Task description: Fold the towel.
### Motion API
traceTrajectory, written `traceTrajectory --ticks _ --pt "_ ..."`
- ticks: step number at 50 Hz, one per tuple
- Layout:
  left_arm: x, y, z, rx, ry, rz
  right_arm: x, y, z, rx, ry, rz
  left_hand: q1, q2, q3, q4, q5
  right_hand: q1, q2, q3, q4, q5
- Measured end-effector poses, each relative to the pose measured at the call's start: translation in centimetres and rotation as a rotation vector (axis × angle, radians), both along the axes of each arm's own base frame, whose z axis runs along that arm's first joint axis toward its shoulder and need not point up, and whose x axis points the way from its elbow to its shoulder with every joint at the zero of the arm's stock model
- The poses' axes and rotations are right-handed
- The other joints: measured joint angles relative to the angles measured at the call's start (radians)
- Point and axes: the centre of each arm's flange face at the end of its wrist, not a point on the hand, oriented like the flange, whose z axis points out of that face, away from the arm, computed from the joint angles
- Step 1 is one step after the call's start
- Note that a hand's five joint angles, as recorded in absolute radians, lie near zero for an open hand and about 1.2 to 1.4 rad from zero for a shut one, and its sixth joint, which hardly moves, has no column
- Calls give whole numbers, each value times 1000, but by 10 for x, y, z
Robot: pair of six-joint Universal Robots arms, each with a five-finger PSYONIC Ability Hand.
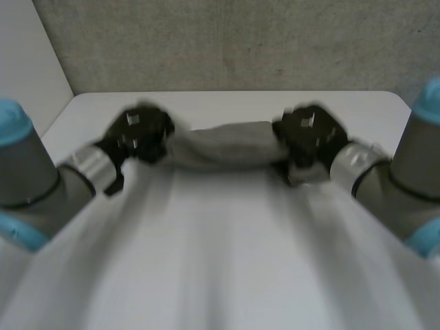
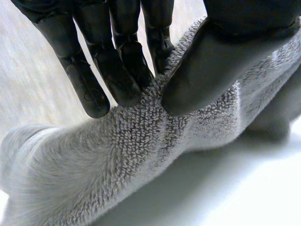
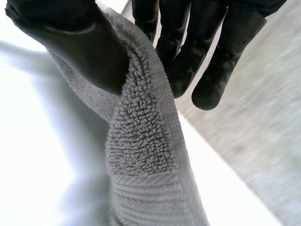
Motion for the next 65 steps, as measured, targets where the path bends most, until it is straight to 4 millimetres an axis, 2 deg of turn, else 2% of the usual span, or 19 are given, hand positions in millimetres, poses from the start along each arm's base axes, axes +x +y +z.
traceTrajectory --ticks 2,4,6,9,12,19,23,26,30,39,45,49,56,65 --pt "4 9 -16 33 -47 -5 -3 10 -17 42 40 15 0 -3 -4 -22 -1 0 0 0 0 0" --pt "7 19 -28 58 -92 -12 -6 18 -31 76 75 28 -58 -114 -119 -156 -91 0 0 0 0 0" --pt "10 29 -40 81 -142 -22 -10 27 -47 109 109 40 -304 -395 -395 -438 -341 0 0 0 0 0" --pt "12 37 -45 94 -184 -33 -15 34 -59 128 131 44 -548 -624 -629 -668 -603 0 0 0 0 0" --pt "12 38 -40 79 -199 -38 -17 36 -65 128 138 43 -651 -723 -730 -765 -711 0 0 0 0 0" --pt "5 18 8 -67 -163 -28 -18 34 -67 111 134 37 -930 -1009 -1011 -1045 -1004 0 0 0 0 0" --pt "-1 2 31 -147 -141 -25 -17 35 -68 111 134 38 -937 -1024 -1031 -1063 -1023 0 0 0 0 0" --pt "-6 -11 31 -161 -144 -29 -17 37 -70 118 137 42 -937 -1024 -1033 -1063 -1025 0 0 0 0 0" --pt "-13 -26 14 -134 -189 -45 -17 40 -73 126 141 47 -937 -1025 -1033 -1063 -1027 0 0 0 0 0" --pt "-25 -49 -49 -76 -437 -150 -17 44 -80 139 148 50 -937 -1027 -1033 -1064 -1029 0 0 0 0 0" --pt "-32 -50 -72 -99 -575 -237 -18 46 -83 150 153 50 -937 -1028 -1033 -1064 -1030 0 0 0 0 0" --pt "-36 -48 -77 -130 -628 -278 -18 47 -85 157 156 51 -937 -1028 -1033 -1064 -1031 0 0 0 0 0" --pt "-41 -44 -77 -168 -655 -305 -18 48 -88 166 161 53 -936 -1027 -1032 -1063 -1003 0 0 0 0 0" --pt "-41 -43 -79 -155 -665 -296 -18 49 -91 172 165 55 -679 -764 -776 -810 -732 0 0 0 -1 -2"
